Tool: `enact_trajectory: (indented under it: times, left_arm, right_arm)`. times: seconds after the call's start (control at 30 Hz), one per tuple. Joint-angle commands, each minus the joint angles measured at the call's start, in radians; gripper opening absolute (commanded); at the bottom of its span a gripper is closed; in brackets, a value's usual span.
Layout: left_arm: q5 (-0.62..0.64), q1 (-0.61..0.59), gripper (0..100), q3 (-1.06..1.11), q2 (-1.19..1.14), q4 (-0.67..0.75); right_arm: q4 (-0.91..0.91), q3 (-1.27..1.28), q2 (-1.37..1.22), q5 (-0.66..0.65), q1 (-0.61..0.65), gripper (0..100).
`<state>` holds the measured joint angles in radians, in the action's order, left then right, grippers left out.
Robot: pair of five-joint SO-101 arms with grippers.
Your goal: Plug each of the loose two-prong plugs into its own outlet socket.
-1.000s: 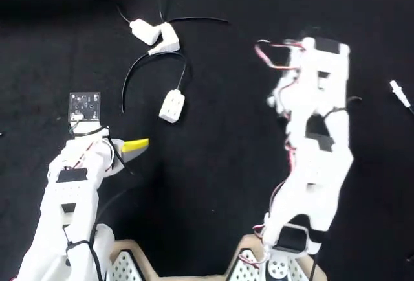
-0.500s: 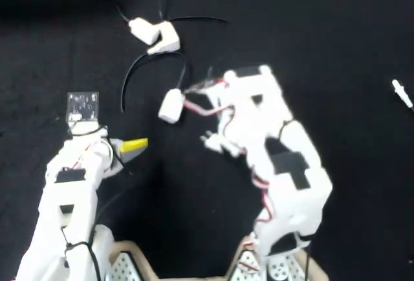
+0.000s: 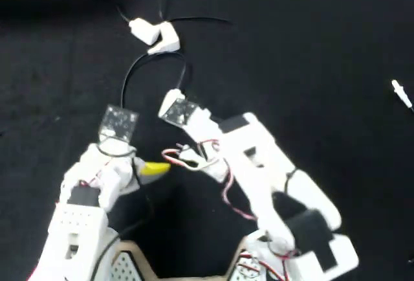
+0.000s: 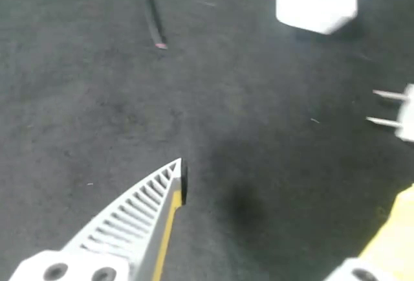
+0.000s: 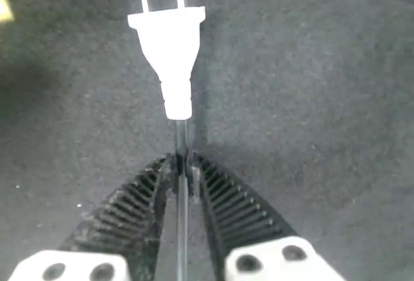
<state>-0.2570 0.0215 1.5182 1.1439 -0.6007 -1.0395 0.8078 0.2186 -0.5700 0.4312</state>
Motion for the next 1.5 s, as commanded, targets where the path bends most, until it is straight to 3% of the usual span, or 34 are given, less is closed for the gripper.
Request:
enact_trajectory:
  times: [0.0,0.17,0.37,0.47,0.77,0.93,1.07,1.2,1.33,1.47]
  left_arm:
    - [-0.041,0.082,47,0.018,0.100,-0.055]
    - [-0.049,0.102,47,0.039,0.158,-0.064]
    - [0.379,0.018,47,-0.056,0.126,-0.052]
    - [0.477,-0.010,47,-0.085,0.072,-0.041]
    - [0.565,-0.007,47,-0.099,-0.072,0.091]
    - [0.582,-0.004,47,-0.097,-0.074,0.095]
    - [0.575,0.008,47,-0.074,-0.074,0.101]
    - [0.575,0.116,47,-0.047,-0.074,0.092]
    - [0.548,0.120,47,-0.087,-0.083,0.058]
    - [0.675,0.128,47,-0.199,-0.101,-0.041]
  right_arm:
    - [0.008,0.033,0.105,0.040,0.029,1.2]
    - [-0.040,0.068,0.176,0.044,0.091,1.2]
    - [-0.040,0.107,0.248,0.084,0.147,1.2]
    - [-0.038,0.113,0.257,0.095,0.157,1.2]
    - [0.000,0.137,0.259,0.084,0.115,2.3]
    - [0.109,0.165,0.255,0.094,-0.032,13.8]
    - [0.239,0.243,0.255,0.094,-0.049,16.6]
    - [0.273,0.257,0.255,0.095,-0.048,16.6]
    - [0.288,0.259,0.255,0.130,-0.041,16.6]
    - [0.304,0.260,0.255,0.187,-0.040,16.6]
